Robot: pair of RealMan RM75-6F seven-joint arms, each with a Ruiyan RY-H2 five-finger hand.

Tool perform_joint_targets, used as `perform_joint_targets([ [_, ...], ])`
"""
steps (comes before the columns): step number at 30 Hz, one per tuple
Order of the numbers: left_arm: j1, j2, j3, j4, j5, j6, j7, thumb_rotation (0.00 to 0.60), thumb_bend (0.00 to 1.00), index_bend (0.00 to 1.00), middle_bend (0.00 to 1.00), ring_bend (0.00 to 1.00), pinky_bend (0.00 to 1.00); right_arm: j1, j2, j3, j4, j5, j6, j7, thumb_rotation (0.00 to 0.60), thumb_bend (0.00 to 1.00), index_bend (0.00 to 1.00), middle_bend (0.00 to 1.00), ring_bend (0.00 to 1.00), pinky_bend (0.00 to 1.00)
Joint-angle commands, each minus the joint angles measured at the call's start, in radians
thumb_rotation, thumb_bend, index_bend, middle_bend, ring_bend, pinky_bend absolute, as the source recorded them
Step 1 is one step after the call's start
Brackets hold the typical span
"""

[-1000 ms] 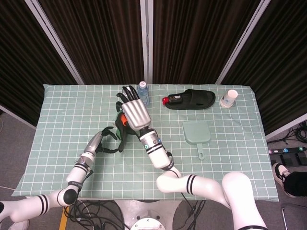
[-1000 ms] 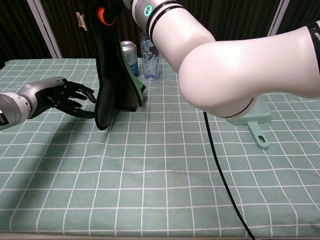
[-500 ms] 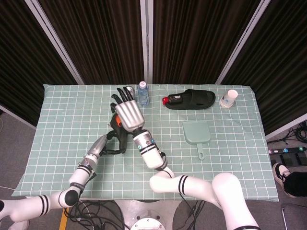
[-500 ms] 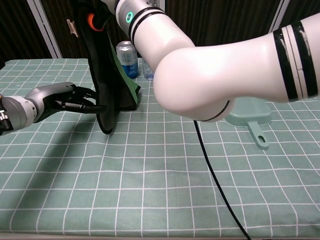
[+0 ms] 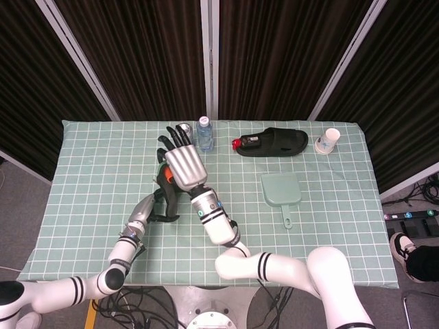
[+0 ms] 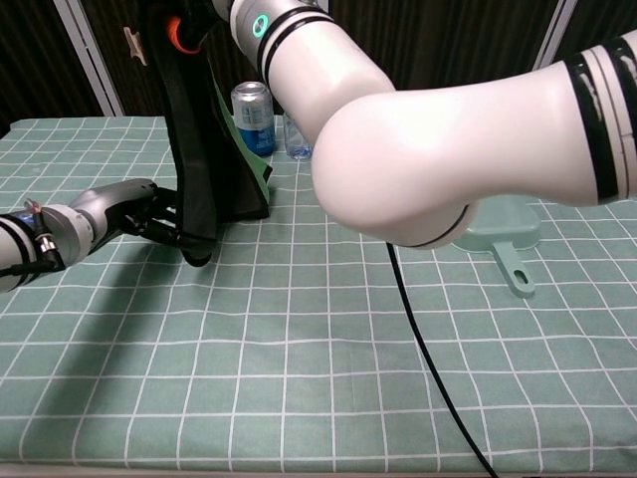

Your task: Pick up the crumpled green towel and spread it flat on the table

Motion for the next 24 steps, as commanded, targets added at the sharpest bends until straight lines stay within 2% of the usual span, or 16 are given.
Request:
perform_joint_targets([
  [1, 0.013, -0.013, -0.017, 0.013, 0.002, 0.028, -0.015, 0.599, 0.25, 0.53, 0.22, 0.17, 0.22, -0.030, 0.029, -0.019, -0.039, -0.008, 0.014, 0.000, 0.600, 0.46, 0.71, 0.22, 0.05, 0.00],
  [9, 0.054, -0.021, -0.056, 0.006, 0.085, 0.082, -0.096, 0.600, 0.39, 0.73, 0.36, 0.24, 0.24, -0.100, 0.087, -0.043, -0.144, 0.004, 0.025, 0.027, 0.600, 0.46, 0.71, 0.22, 0.04, 0.00],
  [12, 0.063, -0.011, -0.057, -0.007, 0.121, 0.085, -0.111, 0.600, 0.44, 0.77, 0.40, 0.25, 0.24, -0.125, 0.113, -0.049, -0.189, 0.004, 0.035, 0.035, 0.600, 0.46, 0.71, 0.22, 0.04, 0.00],
  [16, 0.081, 0.035, -0.050, -0.051, 0.183, 0.075, -0.134, 0.600, 0.47, 0.82, 0.44, 0.27, 0.24, -0.172, 0.167, -0.066, -0.278, 0.004, 0.044, 0.047, 0.600, 0.46, 0.71, 0.22, 0.04, 0.00],
  [24, 0.134, 0.197, -0.031, -0.186, 0.341, 0.077, -0.201, 0.600, 0.48, 0.83, 0.44, 0.27, 0.24, -0.283, 0.302, -0.138, -0.461, -0.026, 0.075, 0.056, 0.600, 0.46, 0.71, 0.22, 0.04, 0.00],
])
